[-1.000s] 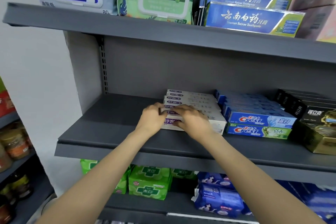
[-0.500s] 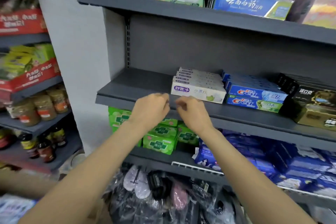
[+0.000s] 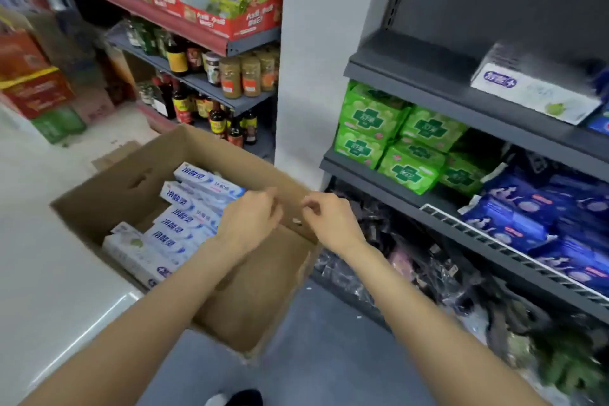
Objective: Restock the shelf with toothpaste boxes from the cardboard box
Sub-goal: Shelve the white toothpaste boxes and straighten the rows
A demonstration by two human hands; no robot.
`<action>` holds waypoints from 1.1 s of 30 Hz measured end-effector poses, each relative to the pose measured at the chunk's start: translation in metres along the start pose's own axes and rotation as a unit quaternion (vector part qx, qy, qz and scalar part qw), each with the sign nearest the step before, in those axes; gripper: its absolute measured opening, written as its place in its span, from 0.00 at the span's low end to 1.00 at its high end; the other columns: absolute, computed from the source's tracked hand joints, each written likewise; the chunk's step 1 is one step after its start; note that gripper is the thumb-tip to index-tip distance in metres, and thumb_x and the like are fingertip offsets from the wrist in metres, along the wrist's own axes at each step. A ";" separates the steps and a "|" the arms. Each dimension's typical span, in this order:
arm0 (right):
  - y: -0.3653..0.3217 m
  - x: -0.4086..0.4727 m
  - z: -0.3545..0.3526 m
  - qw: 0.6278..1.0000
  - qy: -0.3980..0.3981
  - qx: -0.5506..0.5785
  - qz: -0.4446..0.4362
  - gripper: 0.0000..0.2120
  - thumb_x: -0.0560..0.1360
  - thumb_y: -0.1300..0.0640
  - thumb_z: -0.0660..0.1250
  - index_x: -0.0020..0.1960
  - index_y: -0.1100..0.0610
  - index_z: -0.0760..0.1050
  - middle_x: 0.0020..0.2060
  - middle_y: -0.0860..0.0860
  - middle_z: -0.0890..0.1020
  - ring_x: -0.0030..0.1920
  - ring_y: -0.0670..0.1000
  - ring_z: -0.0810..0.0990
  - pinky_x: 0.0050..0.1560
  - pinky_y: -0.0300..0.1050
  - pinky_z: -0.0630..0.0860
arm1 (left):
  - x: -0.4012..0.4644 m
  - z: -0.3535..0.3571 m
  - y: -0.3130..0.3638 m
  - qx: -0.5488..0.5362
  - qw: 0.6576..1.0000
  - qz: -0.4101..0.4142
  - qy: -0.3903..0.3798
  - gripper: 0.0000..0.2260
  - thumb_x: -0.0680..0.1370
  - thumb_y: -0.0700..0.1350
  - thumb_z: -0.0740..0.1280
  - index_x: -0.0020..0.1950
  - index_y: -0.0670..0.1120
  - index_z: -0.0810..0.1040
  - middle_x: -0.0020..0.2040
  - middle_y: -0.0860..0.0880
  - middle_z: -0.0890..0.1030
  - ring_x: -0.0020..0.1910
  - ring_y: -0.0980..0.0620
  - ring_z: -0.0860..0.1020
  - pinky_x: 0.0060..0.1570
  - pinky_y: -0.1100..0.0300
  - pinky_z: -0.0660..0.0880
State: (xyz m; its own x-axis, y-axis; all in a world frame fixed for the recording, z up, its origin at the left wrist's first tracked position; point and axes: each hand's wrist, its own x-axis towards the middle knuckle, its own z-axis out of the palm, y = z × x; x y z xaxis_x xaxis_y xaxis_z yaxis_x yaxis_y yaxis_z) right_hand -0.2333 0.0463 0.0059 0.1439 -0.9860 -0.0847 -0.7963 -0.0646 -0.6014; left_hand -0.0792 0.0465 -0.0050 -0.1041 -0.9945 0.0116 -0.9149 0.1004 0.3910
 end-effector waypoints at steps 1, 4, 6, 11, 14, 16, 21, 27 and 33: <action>-0.011 0.002 0.018 1.000 -0.016 -0.005 -0.004 0.12 0.75 0.59 0.60 0.53 0.50 0.80 0.51 0.51 0.84 0.53 0.52 0.80 0.56 0.48 0.75 | -0.005 0.000 -0.023 0.004 0.999 -0.028 -0.020 0.09 0.79 0.47 0.59 0.56 0.47 0.74 0.51 0.45 0.81 0.53 0.41 0.78 0.44 0.53 0.72; -0.042 0.012 0.072 0.998 -0.060 0.002 -0.006 0.12 0.74 0.61 0.62 0.52 0.54 0.81 0.51 0.54 0.83 0.54 0.55 0.79 0.56 0.47 0.74 | -0.013 0.000 -0.092 0.028 0.993 -0.085 -0.083 0.11 0.79 0.47 0.58 0.59 0.47 0.73 0.55 0.46 0.80 0.54 0.42 0.76 0.47 0.53 0.72; -0.058 0.020 0.106 0.997 -0.082 -0.003 0.005 0.12 0.73 0.62 0.63 0.53 0.57 0.81 0.52 0.57 0.82 0.55 0.56 0.78 0.55 0.45 0.72 | -0.012 0.000 -0.135 0.061 0.984 -0.089 -0.142 0.13 0.79 0.47 0.59 0.62 0.46 0.71 0.58 0.45 0.77 0.57 0.43 0.75 0.50 0.52 0.72; -0.086 0.038 0.181 0.986 -0.148 0.007 0.079 0.17 0.76 0.60 0.63 0.63 0.61 0.74 0.60 0.59 0.78 0.61 0.57 0.75 0.57 0.42 0.66 | 0.009 0.003 -0.220 0.186 0.920 -0.068 -0.338 0.23 0.78 0.50 0.65 0.71 0.47 0.64 0.67 0.43 0.70 0.66 0.43 0.69 0.63 0.49 0.69; -0.094 0.045 0.219 0.972 -0.200 0.019 0.119 0.21 0.77 0.56 0.64 0.68 0.60 0.68 0.64 0.58 0.75 0.65 0.57 0.72 0.60 0.43 0.66 | 0.021 0.003 -0.250 0.229 0.884 -0.036 -0.407 0.29 0.74 0.51 0.71 0.71 0.47 0.64 0.68 0.43 0.70 0.66 0.42 0.68 0.62 0.49 0.70; -0.103 0.048 0.240 0.964 -0.226 0.043 0.134 0.23 0.76 0.54 0.66 0.69 0.59 0.67 0.66 0.56 0.73 0.66 0.56 0.71 0.59 0.43 0.67 | 0.025 0.002 -0.263 0.238 0.867 -0.016 -0.437 0.31 0.72 0.50 0.73 0.71 0.47 0.64 0.67 0.42 0.70 0.66 0.42 0.69 0.59 0.51 0.71; -0.120 0.057 0.277 0.936 -0.312 0.026 0.159 0.28 0.72 0.51 0.72 0.69 0.57 0.68 0.66 0.55 0.74 0.65 0.55 0.71 0.57 0.43 0.68 | 0.033 0.008 -0.286 0.222 0.850 -0.003 -0.478 0.32 0.73 0.48 0.72 0.74 0.50 0.61 0.71 0.45 0.67 0.68 0.44 0.68 0.62 0.54 0.68; -0.111 0.066 0.267 0.947 -0.280 -0.005 0.158 0.20 0.71 0.50 0.72 0.59 0.57 0.75 0.55 0.53 0.78 0.53 0.53 0.75 0.45 0.43 0.70 | 0.041 0.010 -0.297 0.202 0.880 0.041 -0.428 0.31 0.73 0.52 0.71 0.73 0.52 0.63 0.70 0.46 0.67 0.68 0.45 0.66 0.65 0.48 0.64; -0.088 0.065 0.238 0.947 -0.203 0.019 0.249 0.16 0.66 0.51 0.73 0.47 0.56 0.70 0.43 0.50 0.77 0.41 0.49 0.77 0.32 0.41 0.70 | 0.047 0.016 -0.291 0.109 0.948 -0.012 -0.297 0.36 0.73 0.46 0.72 0.74 0.44 0.55 0.71 0.40 0.62 0.66 0.41 0.68 0.62 0.46 0.68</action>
State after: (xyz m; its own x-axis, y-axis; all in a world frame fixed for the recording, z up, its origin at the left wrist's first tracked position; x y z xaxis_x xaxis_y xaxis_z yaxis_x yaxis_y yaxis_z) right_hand -0.0135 0.0242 -0.1358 -0.0233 -0.7516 -0.6593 -0.8045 0.4056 -0.4339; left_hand 0.1754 -0.0286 -0.1331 -0.2251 -0.8102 -0.5411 -0.9718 0.1465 0.1848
